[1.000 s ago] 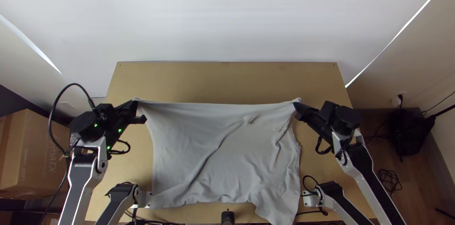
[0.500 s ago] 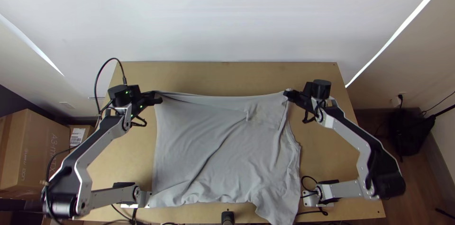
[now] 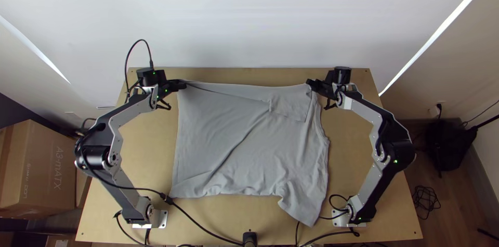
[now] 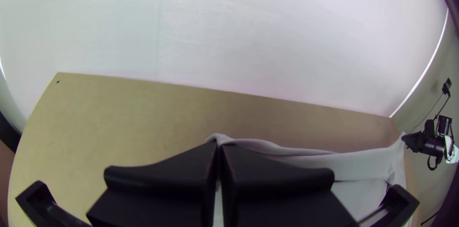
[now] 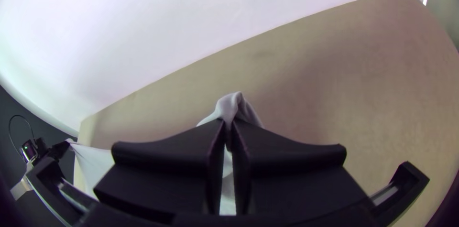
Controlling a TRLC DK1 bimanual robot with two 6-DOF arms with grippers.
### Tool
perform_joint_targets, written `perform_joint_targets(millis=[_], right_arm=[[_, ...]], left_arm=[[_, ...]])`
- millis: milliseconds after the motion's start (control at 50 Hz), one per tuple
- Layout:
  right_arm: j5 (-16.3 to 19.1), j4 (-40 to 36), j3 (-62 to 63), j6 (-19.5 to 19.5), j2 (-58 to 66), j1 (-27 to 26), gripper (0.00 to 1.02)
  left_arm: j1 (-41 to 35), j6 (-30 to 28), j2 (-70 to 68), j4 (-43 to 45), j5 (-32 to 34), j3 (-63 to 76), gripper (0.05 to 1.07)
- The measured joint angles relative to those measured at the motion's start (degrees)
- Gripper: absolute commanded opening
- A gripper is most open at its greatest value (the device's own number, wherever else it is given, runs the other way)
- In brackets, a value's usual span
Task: Fold the t-shirt
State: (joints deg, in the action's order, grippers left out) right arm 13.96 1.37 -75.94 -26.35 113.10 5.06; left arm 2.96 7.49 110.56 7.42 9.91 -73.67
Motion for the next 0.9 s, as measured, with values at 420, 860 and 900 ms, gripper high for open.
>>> perform_joint_targets(millis=[420,860,900], right_arm=[[-0.1,-4.0,-16.7,0.0,11.6,0.0,0.02],[-0.5,-23.5,-26.2,-0.4,12.3,0.0,0.02],[-0.5,-24.8,-26.2,-0.4,12.2,0.0,0.02]], left_arm=[[0.3,0.1,12.9,-6.8,0.0,-18.6,0.07],[0.4,1.8,7.6,-24.1,3.5,-20.4,0.07],[0.4,1.9,5.9,-24.1,4.1,-19.0,0.07]])
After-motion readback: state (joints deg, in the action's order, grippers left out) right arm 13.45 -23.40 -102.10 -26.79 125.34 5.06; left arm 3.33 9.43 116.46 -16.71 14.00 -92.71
